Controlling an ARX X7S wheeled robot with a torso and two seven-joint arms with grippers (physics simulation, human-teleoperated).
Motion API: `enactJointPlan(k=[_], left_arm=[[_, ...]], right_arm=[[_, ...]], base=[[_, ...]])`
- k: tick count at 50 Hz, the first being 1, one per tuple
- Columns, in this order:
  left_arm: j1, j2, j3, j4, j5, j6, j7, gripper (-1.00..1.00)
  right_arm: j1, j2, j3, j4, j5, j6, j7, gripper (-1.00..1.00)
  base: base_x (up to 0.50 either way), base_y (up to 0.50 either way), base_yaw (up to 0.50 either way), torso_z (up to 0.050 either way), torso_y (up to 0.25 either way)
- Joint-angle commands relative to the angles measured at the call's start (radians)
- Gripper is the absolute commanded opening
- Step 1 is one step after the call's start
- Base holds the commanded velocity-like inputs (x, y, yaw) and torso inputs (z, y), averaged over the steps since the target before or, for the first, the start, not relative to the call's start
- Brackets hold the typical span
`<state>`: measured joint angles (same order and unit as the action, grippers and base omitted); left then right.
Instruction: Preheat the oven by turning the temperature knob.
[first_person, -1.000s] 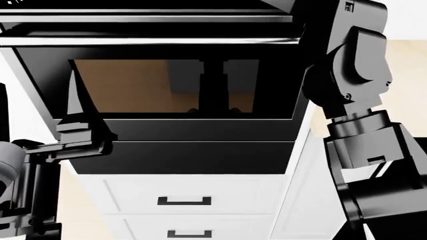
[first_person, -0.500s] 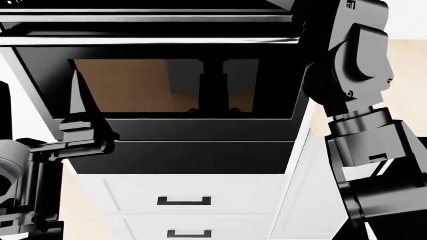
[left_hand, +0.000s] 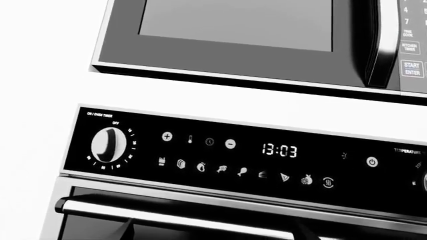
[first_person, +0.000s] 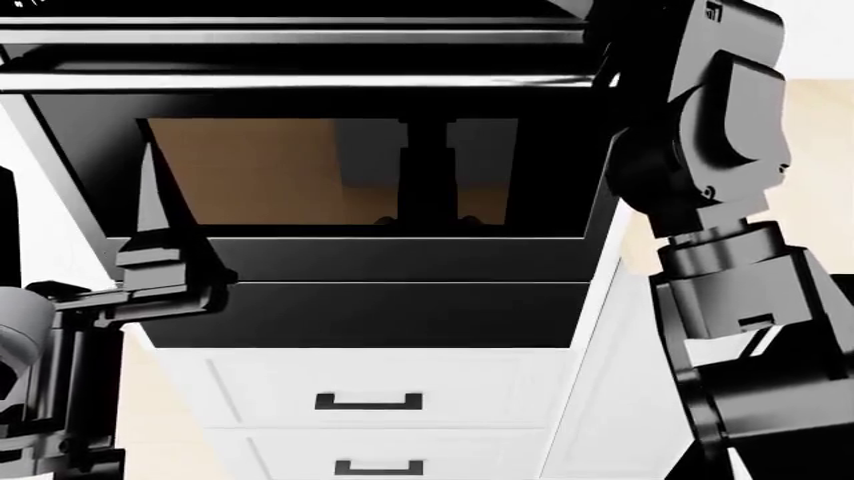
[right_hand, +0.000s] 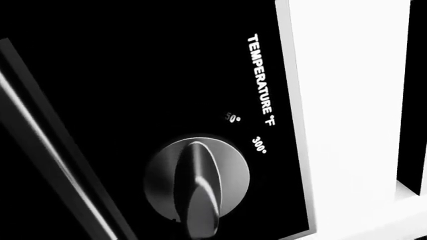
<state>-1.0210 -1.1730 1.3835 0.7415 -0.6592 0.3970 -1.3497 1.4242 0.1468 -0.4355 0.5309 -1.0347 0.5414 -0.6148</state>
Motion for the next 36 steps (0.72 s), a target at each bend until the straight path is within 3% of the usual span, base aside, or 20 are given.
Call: enactJointPlan(k=[1, 36], left_arm=[[0.006, 0.005, -0.003, 0.004, 0.005, -0.009, -0.003, 1.0], [0.019, 0.003, -0.019, -0.004, -0.003, -0.012, 0.005, 1.0]], right_arm=[[0.013, 0.001, 0.032, -0.041, -0.028, 0.006, 0.016, -1.0], [0.071, 0.003, 0.023, 0.023, 0.002, -0.01, 0.072, -1.0]], base=[[0.0, 0.0, 0.0, 0.0, 0.011], [0.0, 0.0, 0.0, 0.001, 0.001]])
